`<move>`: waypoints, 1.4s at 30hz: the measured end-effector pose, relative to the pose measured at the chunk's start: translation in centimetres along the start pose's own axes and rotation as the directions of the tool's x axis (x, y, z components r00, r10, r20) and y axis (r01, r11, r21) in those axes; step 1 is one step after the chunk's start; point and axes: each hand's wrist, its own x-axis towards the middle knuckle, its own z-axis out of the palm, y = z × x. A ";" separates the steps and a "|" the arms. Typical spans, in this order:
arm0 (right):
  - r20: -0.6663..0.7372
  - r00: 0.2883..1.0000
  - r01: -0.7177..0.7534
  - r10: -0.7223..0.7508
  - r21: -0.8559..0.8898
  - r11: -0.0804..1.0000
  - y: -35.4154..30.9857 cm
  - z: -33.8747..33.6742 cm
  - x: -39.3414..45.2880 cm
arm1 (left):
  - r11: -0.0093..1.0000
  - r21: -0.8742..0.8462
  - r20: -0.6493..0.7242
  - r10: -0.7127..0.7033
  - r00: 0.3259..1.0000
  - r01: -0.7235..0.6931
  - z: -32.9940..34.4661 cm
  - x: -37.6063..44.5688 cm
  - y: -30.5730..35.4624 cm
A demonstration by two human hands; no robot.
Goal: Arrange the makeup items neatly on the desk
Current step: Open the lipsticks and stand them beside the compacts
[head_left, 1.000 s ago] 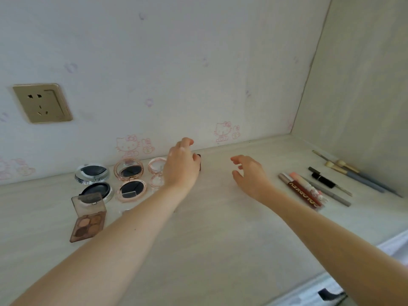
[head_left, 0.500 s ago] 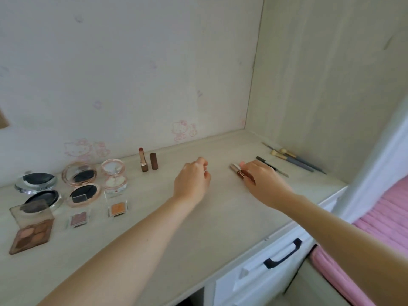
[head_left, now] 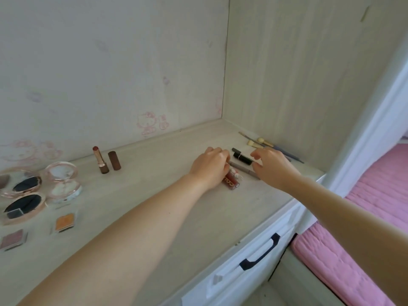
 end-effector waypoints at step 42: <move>-0.101 0.986 -0.074 0.132 0.443 0.893 -1.8 0.6 2.4 | 0.989 -0.146 0.030 0.034 0.999 -0.029 -1.5 2.9 -0.2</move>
